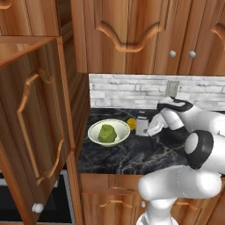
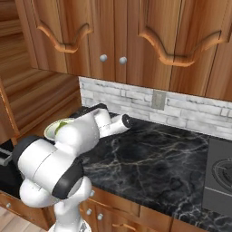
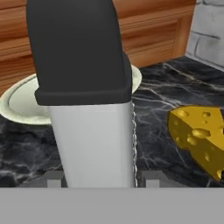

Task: Pick the cheese from the fridge and the cheese grater from the cabinet and place them next to the salad bowl.

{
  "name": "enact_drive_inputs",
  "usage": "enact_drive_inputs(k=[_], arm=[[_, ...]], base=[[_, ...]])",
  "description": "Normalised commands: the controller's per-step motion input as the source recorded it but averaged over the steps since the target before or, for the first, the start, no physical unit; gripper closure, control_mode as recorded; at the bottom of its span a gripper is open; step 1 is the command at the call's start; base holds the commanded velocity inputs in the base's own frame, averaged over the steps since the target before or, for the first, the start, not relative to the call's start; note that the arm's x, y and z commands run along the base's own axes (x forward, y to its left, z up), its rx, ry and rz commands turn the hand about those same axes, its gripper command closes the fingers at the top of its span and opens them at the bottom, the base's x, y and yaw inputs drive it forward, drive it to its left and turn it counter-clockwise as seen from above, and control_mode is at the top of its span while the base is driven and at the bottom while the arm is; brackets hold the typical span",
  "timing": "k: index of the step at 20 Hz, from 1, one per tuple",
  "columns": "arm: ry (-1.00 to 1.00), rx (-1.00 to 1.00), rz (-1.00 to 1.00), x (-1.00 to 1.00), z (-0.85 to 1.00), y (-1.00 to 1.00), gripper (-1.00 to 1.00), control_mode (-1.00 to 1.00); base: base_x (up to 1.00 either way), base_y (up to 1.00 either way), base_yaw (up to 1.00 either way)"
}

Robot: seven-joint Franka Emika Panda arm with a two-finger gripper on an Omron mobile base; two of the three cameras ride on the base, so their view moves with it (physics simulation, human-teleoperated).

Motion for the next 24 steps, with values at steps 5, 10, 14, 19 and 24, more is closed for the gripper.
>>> enact_drive_inputs(k=[5, 10, 14, 19, 24], arm=[[0.0, 0.0, 0.0, 0.17, -0.39, 0.0, 1.0, -1.0], [0.0, 0.0, 0.0, 0.19, -0.58, 0.0, 1.0, -1.0], [0.0, 0.0, 0.0, 0.18, -0.49, 0.0, 1.0, -1.0], [-0.02, 0.0, 0.0, 0.12, -0.53, 0.0, 1.0, -1.0], [-0.21, 0.0, 0.0, 0.0, -0.49, 0.0, 1.0, -1.0]], base=[[0.0, 0.0, 0.0], [0.0, 0.0, 0.0], [0.0, 0.0, 0.0], [0.0, 0.0, 0.0], [0.0, 0.0, 0.0]])
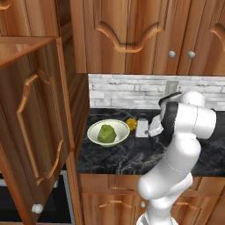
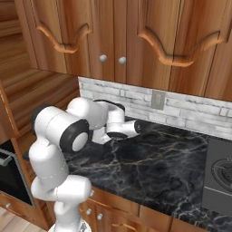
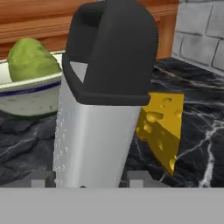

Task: Pick the cheese from the fridge and the cheese grater from the cabinet and place them next to the salad bowl.

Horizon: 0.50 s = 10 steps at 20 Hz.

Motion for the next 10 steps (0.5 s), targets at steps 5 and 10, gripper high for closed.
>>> enact_drive_inputs(k=[5, 10], arm=[[-0.24, 0.0, 0.0, -0.02, -0.21, 0.0, 1.0, -1.0], [-0.11, 0.0, 0.0, -0.06, -0.02, 0.07, 1.0, -1.0]], base=[[0.0, 0.0, 0.0], [0.0, 0.0, 0.0]])
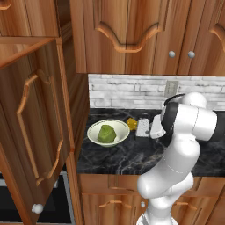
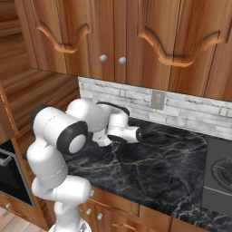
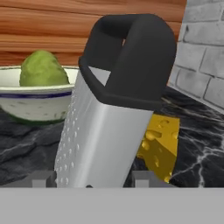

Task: Pick the cheese from the fridge and the cheese grater from the cabinet and place them next to the salad bowl.

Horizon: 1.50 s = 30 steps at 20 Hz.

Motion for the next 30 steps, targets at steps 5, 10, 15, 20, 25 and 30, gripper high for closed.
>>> enact_drive_inputs(k=[5, 10, 15, 20, 25, 30], arm=[[0.0, 0.0, 0.02, -0.02, 0.0, 0.02, 1.0, -1.0], [-0.11, 0.0, 0.08, -0.13, 0.0, 0.1, 1.0, -1.0], [-0.21, 0.0, 0.08, -0.15, 0.0, 0.04, 1.0, -1.0], [-0.14, 0.0, 0.04, -0.02, 0.0, 0.0, 1.0, -1.0], [0.0, 0.0, 0.0, 0.0, 0.0, 0.01, 1.0, -1.0], [0.01, 0.0, 0.0, 0.01, 0.0, 0.0, 1.0, -1.0]], base=[[0.0, 0.0, 0.0], [0.0, 0.0, 0.0], [0.0, 0.0, 0.0], [0.0, 0.0, 0.0], [0.0, 0.0, 0.0], [0.0, 0.0, 0.0]])
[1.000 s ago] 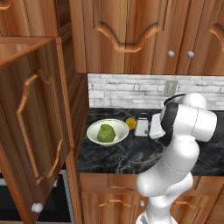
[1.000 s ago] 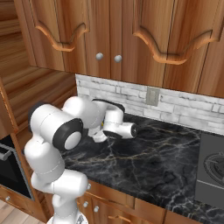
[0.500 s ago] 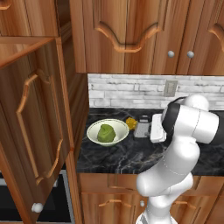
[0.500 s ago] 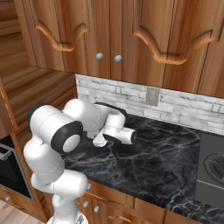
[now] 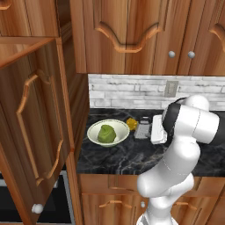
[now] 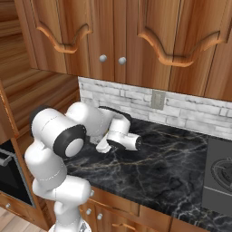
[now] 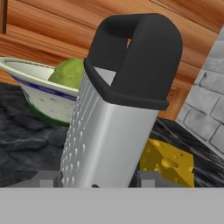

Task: Pick the cheese from the fridge and the cheese grater from the cabinet and place them next to the salad bowl.

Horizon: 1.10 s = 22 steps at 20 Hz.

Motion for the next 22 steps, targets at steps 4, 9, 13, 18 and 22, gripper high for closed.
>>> enact_drive_inputs(k=[4, 9, 13, 18, 22], arm=[[0.0, 0.0, 0.0, 0.0, 0.0, 0.0, 1.0, -1.0], [0.0, 0.0, 0.0, 0.0, 0.0, 0.0, -1.0, -1.0], [0.0, 0.0, 0.0, 0.0, 0.0, 0.0, -1.0, -1.0], [0.0, 0.0, 0.0, 0.0, 0.0, 0.0, -1.0, -1.0], [0.0, 0.0, 0.0, 0.0, 0.0, 0.0, -1.0, -1.0]], base=[[0.0, 0.0, 0.0], [0.0, 0.0, 0.0], [0.0, 0.0, 0.0], [0.0, 0.0, 0.0], [0.0, 0.0, 0.0]])
